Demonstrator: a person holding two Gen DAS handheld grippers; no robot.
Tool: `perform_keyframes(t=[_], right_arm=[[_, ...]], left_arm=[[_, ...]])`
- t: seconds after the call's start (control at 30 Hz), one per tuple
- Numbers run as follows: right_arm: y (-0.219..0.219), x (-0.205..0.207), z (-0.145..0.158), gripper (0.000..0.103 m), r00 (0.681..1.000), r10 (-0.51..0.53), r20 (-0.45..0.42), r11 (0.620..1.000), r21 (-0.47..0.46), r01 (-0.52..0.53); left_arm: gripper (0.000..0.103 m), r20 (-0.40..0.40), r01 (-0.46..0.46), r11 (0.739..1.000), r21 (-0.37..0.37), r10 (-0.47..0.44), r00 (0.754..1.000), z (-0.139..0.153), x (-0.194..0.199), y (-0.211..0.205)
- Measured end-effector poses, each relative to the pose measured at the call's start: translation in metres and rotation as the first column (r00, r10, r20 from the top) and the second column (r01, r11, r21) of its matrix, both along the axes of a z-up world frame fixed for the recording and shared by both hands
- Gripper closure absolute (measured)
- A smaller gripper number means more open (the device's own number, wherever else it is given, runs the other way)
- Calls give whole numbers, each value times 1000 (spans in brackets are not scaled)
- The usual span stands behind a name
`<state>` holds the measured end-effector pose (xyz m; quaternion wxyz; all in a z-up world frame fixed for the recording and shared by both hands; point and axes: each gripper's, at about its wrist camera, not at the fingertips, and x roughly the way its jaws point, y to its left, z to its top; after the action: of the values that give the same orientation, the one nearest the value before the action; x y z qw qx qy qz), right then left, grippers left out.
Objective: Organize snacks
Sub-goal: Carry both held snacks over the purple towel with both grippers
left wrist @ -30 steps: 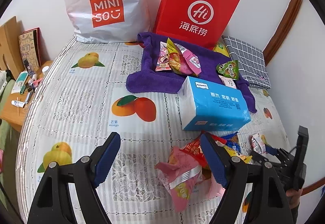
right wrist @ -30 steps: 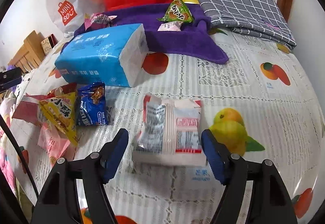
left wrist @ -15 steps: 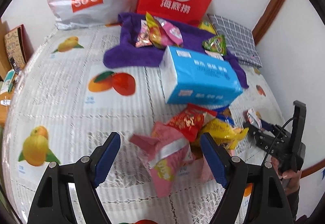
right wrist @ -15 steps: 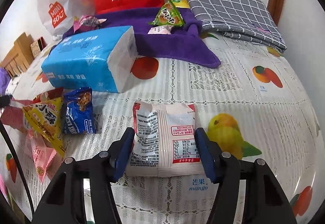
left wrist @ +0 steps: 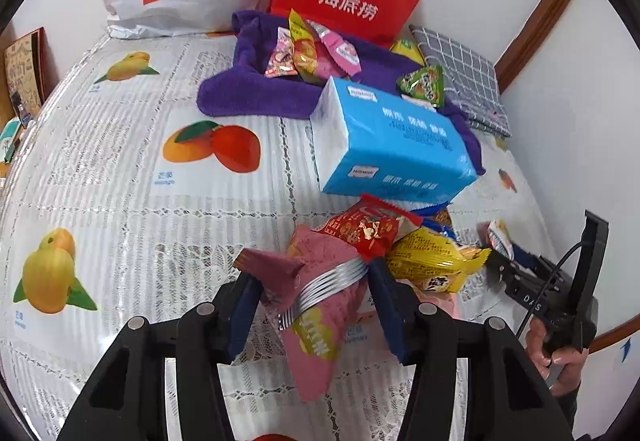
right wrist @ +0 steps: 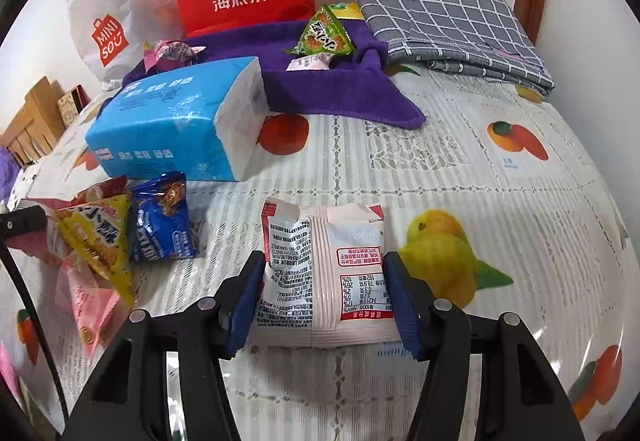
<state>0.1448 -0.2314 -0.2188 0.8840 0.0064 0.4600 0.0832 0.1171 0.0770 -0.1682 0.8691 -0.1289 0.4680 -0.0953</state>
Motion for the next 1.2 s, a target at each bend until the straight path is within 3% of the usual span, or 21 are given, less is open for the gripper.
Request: perform_keyframes(t=[0.23,0.27,0.3,0.37,0.57,0.63,0.67,0.7,0.87,1.03,1.2], right_arm=[[0,-16,23,47,1000,-1,31,1000,7,1],[1,-17,26,58,999,0,34,1000,10,-1],[2,-17,29,82,1000,9,20,1000,21,-10],[2,-16,33,88,1000,21,6,999,50,-22],[2,-17,24,87,999,31,-25,999,34,-30],[-4,-19,22,64,999,26,-44,998,61,-23],[-6,-21,21,46,999,18,-39,997,71,-16],[-9,-23,21,38,1000,9,-27,997,76,-7],[-8,-23,12,37,998,9,-64,994,110,-2],[5,-20,1,37,998,-20,-58,999,40,22],[13,-19,4,47,999,26,-45,1000,7,-26]], left_arm=[[52,43,-5,1000,16,5,999,23,-13,5],[52,49,-8,1000,17,7,999,26,-14,6],[52,56,-11,1000,18,10,998,29,-16,7],[52,69,-15,1000,15,14,997,36,-19,9],[52,94,-17,1000,13,16,995,47,-24,8],[52,98,-17,1000,8,16,995,49,-25,7],[52,99,-15,1000,4,14,995,49,-24,6],[52,99,-12,1000,2,12,995,49,-24,5],[52,90,8,1000,-5,-8,996,46,-22,-3],[52,89,22,1000,-3,-22,996,47,-20,-9],[52,89,28,1000,-1,-28,996,50,-15,-12]])
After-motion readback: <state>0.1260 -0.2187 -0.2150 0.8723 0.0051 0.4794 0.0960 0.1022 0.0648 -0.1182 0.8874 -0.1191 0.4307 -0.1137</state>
